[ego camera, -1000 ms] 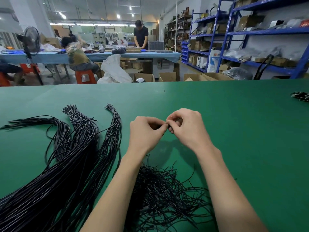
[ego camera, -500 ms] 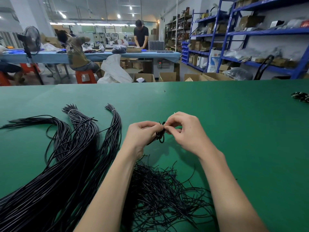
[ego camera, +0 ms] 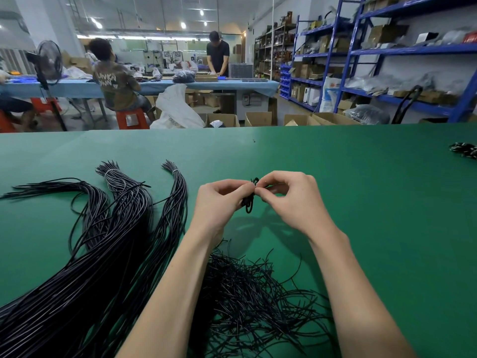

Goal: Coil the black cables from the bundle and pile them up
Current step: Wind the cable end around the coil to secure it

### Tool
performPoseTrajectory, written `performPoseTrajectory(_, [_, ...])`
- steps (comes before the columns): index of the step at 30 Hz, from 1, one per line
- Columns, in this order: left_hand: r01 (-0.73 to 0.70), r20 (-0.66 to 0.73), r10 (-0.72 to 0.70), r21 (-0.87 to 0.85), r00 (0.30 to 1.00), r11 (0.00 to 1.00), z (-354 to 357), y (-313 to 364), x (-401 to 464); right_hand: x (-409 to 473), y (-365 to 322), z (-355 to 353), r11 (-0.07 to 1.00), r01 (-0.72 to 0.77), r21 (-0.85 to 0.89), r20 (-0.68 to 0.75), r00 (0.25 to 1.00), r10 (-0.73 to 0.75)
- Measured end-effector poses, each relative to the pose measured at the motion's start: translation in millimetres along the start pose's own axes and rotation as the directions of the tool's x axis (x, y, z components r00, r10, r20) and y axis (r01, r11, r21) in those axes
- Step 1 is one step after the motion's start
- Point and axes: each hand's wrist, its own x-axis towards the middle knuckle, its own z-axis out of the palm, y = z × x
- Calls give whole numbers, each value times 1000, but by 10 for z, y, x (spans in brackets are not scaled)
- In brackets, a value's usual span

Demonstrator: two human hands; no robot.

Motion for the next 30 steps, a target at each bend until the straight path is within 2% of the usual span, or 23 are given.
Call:
performPoseTrajectory(5, [35,72,-29,-82,997,996,-9,43,-21,13,11,42,999,42,-9,-33,999,-42])
performPoseTrajectory(7, [124,123,-101,-198,987,972,-24,66,-17,-2,37,61,994,111,17,-49,993,-110])
performPoseTrajectory(10, [327,201,-269,-374,942,868,-81,79,1,-36,77,67,965,259,29,-64,964,-257])
performPoseTrajectory(14, [503,370,-382,-322,847,802,-193,34,-4,-55,95,87,942,333,48,-55,942,-331])
performPoseTrajectory(18, [588,480,-401,-345,780,732,-247,-22,20,-57,80,110,933,347,91,-41,938,-345])
performPoseTrajectory(20, [568,493,-378,-322,784,758,-241,-49,14,-59,79,113,936,335,106,-40,942,-333])
performPoseTrajectory(25, [368,421,-213,-332,882,869,-226,-130,47,-79,62,115,955,288,71,-93,955,-281])
performPoseTrajectory(28, [236,361,-107,-335,926,912,-227,-127,54,-88,24,142,965,198,171,-131,976,-176])
performPoseTrajectory(30, [111,303,-27,-265,952,958,-230,-114,52,-73,9,130,958,101,269,-107,991,-75])
